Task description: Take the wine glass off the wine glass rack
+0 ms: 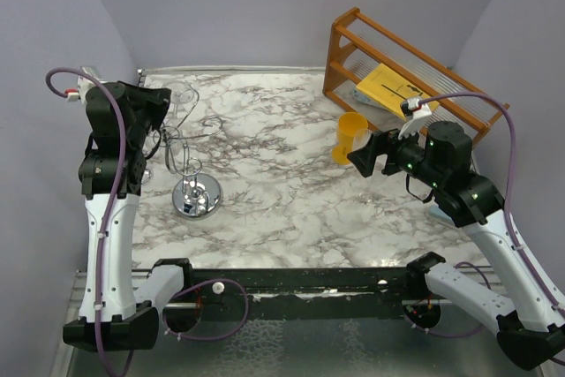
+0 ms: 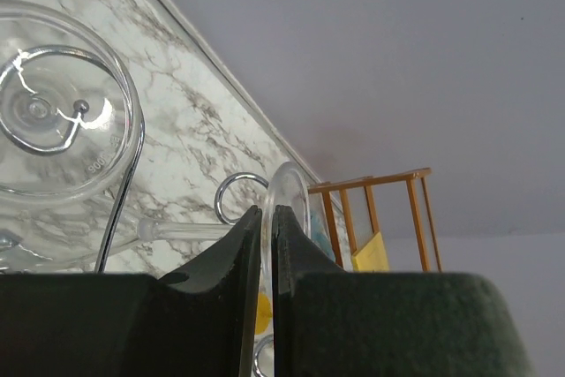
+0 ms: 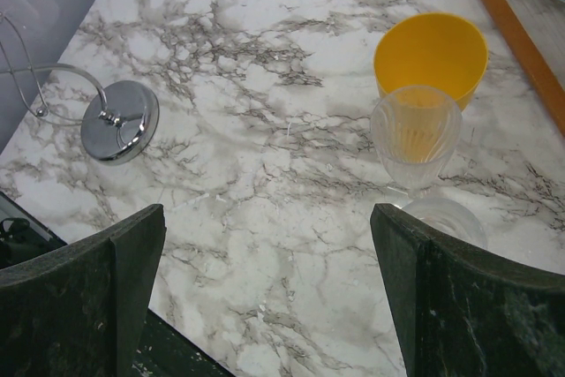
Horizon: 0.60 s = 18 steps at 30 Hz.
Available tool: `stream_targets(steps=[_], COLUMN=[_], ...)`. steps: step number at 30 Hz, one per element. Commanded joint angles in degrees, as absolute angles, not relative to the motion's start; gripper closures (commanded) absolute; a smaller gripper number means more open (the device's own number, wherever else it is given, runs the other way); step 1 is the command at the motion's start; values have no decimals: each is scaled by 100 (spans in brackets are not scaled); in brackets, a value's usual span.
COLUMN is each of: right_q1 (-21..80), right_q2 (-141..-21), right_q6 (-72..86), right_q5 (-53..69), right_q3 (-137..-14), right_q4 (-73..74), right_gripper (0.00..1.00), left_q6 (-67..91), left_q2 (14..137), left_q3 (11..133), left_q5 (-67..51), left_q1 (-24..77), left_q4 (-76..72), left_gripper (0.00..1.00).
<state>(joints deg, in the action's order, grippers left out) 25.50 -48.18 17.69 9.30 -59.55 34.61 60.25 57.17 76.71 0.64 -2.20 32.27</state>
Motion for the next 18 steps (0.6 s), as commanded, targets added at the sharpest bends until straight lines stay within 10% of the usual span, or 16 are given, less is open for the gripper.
stream_targets(steps=[1, 18], right_q1=[2539, 2540], right_q2=[-4745, -4742], right_q6=[1718, 1730], right_q5=[993, 993], right_q3=[-6013, -6163], right_q4=[3287, 3356], right_gripper=[0, 0], left_q6=[5822, 6297], left_q2=[5544, 6565], left_q3=[7982, 8527], left_q5=[709, 29], left_q1=[-254, -255], left_q4=[3192, 2333], left_gripper=[100, 100])
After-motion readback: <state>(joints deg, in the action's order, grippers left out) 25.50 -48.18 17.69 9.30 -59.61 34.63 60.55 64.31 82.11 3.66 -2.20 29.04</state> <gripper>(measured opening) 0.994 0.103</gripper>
